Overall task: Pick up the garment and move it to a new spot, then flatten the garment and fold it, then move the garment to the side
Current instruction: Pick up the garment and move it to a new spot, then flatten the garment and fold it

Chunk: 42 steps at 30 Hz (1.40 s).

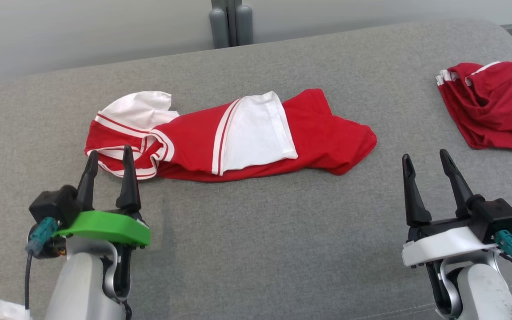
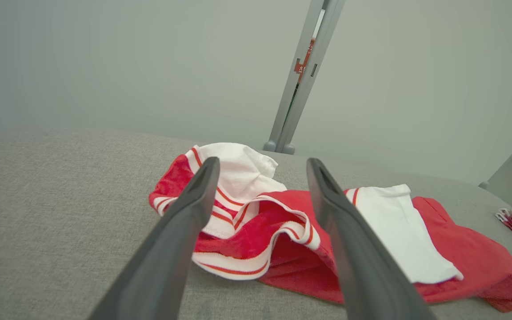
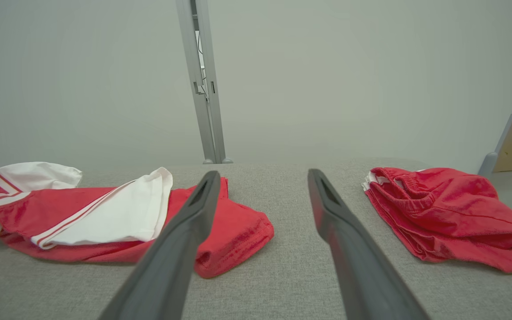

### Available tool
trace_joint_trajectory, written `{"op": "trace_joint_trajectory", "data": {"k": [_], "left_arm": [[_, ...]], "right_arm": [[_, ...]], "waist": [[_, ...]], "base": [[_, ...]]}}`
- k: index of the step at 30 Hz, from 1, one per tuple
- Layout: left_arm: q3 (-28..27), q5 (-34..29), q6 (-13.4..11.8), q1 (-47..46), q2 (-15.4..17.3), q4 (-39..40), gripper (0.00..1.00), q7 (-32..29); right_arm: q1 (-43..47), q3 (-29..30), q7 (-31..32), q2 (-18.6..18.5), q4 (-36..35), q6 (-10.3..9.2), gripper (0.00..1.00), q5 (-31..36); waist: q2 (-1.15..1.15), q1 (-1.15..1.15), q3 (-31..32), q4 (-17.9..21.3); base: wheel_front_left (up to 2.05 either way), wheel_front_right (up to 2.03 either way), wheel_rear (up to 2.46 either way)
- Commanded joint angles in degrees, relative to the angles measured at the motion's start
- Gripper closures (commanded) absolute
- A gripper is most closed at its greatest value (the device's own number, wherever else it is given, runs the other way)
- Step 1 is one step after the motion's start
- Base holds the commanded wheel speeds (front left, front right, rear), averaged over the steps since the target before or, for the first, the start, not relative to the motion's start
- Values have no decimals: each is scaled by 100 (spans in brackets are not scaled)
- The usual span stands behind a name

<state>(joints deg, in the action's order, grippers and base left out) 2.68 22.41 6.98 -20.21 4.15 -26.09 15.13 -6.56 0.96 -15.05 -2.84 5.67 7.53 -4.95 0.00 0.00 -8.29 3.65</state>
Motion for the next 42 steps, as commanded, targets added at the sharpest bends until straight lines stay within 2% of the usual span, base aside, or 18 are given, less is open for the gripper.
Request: {"op": "trace_joint_trajectory", "data": {"k": [1,8,12,16,22,42], "left_arm": [[-31,-75,15,267,-39,126,0,0],[-139,-141,-108,1145,-115,648,0,0],[118,162,-303,1524,-125,983,0,0],[364,20,-513,1812,-113,1198,0,0],[390,-2,-699,2003,-115,1377,0,0],[430,-78,-723,1886,-116,1495,0,0]], "right_arm": [[65,-4,-18,-10,50,-9,0,38],[208,-109,-18,-9,236,-9,0,-28],[318,-160,-18,-12,310,-9,0,-98],[399,-232,-18,-11,360,-9,0,-201],[355,-271,-18,-11,408,-9,0,-308],[235,-285,-18,-12,451,-9,0,-338]], "waist": [[0,0,163,-147],[0,0,354,-230],[0,0,473,-269],[0,0,547,-266],[0,0,557,-255],[0,0,389,-284]], "base": [[0,0,0],[0,0,0],[0,0,0],[0,0,0],[0,0,0],[0,0,0]]}}
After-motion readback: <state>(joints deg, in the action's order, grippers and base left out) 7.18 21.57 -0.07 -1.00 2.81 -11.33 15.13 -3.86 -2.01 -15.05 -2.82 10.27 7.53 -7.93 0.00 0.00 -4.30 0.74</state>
